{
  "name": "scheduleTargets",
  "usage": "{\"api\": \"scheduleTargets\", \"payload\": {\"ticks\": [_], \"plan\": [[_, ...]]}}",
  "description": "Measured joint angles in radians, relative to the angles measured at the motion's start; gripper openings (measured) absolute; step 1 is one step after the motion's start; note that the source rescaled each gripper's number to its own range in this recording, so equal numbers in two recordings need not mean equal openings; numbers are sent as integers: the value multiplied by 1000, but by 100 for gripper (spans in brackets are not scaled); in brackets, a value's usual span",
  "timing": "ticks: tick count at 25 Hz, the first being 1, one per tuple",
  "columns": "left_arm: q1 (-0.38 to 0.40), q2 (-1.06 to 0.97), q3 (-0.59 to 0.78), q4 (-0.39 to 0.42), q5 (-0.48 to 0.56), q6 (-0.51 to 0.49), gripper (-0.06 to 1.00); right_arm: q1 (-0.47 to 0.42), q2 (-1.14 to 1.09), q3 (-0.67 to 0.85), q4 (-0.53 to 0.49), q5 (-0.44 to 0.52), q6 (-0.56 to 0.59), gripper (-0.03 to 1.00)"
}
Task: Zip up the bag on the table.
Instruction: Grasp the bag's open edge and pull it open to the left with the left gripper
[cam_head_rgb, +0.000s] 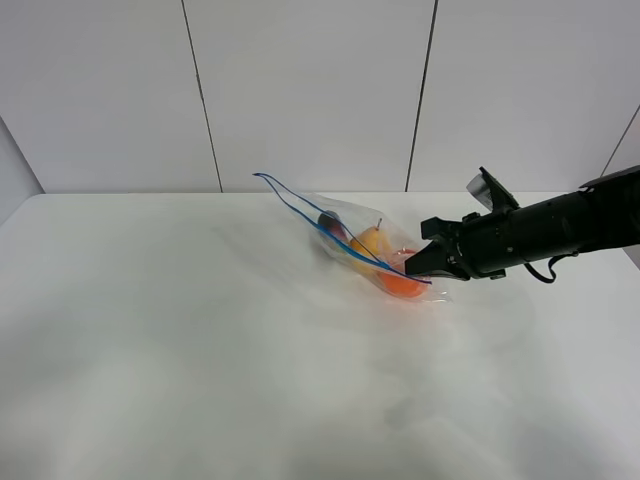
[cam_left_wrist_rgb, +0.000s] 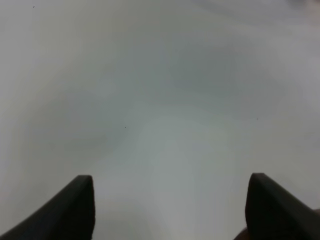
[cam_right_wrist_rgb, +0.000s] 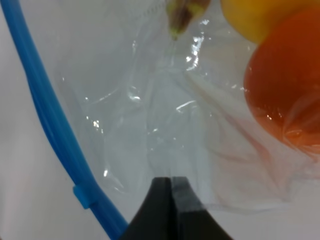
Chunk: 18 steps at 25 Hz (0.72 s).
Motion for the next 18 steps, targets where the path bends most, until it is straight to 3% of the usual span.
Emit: {"api": "scheduleTargets", "payload": {"ticks": [9,14,18], "plan": [[0,25,-24,-2,-87,-57,100,0,0,0,-3,-6,0,0],[0,197,-67,-9,-132,-74,100,0,0,0,-3,-9,0,0],[0,362,-103,-11,-210,-20,100,0,0,0,-3,-17,0,0]]}}
